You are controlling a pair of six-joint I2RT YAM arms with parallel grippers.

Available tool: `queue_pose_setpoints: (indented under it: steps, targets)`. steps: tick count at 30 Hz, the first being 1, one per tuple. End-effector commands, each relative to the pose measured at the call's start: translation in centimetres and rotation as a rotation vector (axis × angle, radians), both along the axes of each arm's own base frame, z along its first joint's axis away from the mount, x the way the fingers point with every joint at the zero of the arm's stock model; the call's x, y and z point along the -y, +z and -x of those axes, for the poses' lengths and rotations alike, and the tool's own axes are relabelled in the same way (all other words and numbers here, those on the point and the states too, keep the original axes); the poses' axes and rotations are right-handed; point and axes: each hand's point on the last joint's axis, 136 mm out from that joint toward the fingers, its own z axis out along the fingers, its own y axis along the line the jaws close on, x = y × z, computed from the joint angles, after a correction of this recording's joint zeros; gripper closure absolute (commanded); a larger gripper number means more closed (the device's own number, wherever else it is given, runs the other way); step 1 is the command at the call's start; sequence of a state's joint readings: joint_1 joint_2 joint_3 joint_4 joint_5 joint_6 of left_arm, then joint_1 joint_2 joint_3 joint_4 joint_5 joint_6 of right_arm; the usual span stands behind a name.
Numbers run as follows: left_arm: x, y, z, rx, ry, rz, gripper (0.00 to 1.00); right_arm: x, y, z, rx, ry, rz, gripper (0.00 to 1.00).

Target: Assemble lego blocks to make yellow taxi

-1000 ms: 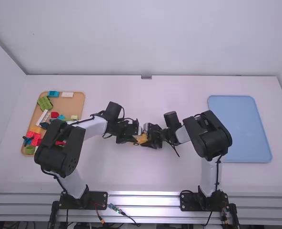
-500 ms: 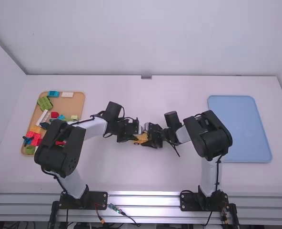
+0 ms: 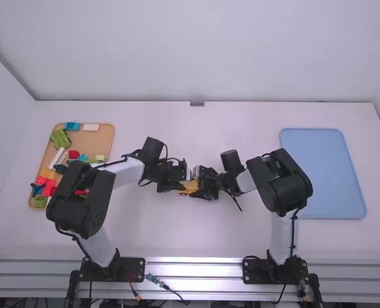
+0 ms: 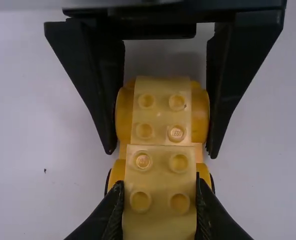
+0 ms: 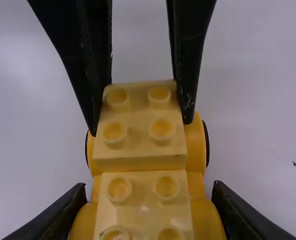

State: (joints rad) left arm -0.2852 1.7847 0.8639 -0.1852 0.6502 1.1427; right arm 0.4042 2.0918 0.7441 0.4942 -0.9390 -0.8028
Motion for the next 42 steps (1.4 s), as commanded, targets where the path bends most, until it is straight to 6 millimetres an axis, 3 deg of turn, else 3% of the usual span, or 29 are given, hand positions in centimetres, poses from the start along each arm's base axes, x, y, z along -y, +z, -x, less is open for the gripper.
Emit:
queue_pose_setpoints:
  steps: [1,5,6,7,10,11,16,19,21,22,23,24,25,31,37,42]
  targets:
    - [0.3,-0.4,1.2,-0.045,-0.012,0.011,0.98,0.0,-0.8,0.5,-0.030,-0.003,0.019,0.44]
    - [0.3,-0.4,1.2,-0.044,-0.011,0.011,0.96,0.0,-0.8,0.5,-0.031,-0.004,0.019,0.44]
    - [0.4,-0.4,1.1,-0.042,-0.011,0.013,0.88,0.0,-0.8,0.5,-0.031,-0.003,0.019,0.43]
    - [0.4,-0.4,1.1,-0.039,-0.012,0.013,0.67,0.0,-0.8,0.5,-0.031,-0.004,0.019,0.43]
    - [0.4,-0.3,0.8,-0.027,-0.011,0.017,0.50,0.0,-0.8,0.5,-0.031,-0.004,0.019,0.43]
    - [0.5,-0.1,0.6,-0.017,-0.010,0.019,0.22,0.0,-0.8,0.5,-0.031,-0.005,0.020,0.43]
    - [0.3,2.2,-0.1,-0.029,0.033,0.026,0.00,0.1,-0.9,0.6,-0.034,-0.005,0.021,0.43]
    - [0.1,4.9,0.1,-0.018,0.012,0.064,0.00,0.0,-0.9,0.6,-0.033,-0.004,0.021,0.43]
    - [-0.2,6.2,0.3,-0.005,-0.008,0.097,0.09,0.0,-0.8,0.6,-0.033,-0.004,0.021,0.43]
    - [-0.3,6.8,0.3,0.003,-0.013,0.118,0.30,0.0,-0.8,0.6,-0.034,-0.003,0.020,0.43]
    - [-0.5,7.0,0.3,0.006,-0.012,0.131,0.61,0.0,-0.8,0.6,-0.034,-0.004,0.020,0.43]
    - [-0.6,7.1,0.2,0.006,-0.008,0.135,0.72,0.0,-0.9,0.5,-0.034,-0.005,0.021,0.43]
    - [-0.8,7.1,0.0,0.003,0.005,0.142,0.98,0.0,-0.9,0.6,-0.034,-0.004,0.021,0.43]
    - [-0.6,6.4,0.5,-0.010,-0.002,0.157,0.98,0.0,-0.8,0.6,-0.034,-0.004,0.020,0.43]
    - [0.0,4.1,0.8,-0.031,-0.019,0.160,0.98,0.0,-0.8,0.6,-0.033,-0.002,0.021,0.43]
    - [0.0,3.4,1.0,-0.057,-0.017,0.161,0.98,0.1,-0.8,0.5,-0.032,-0.006,0.020,0.42]
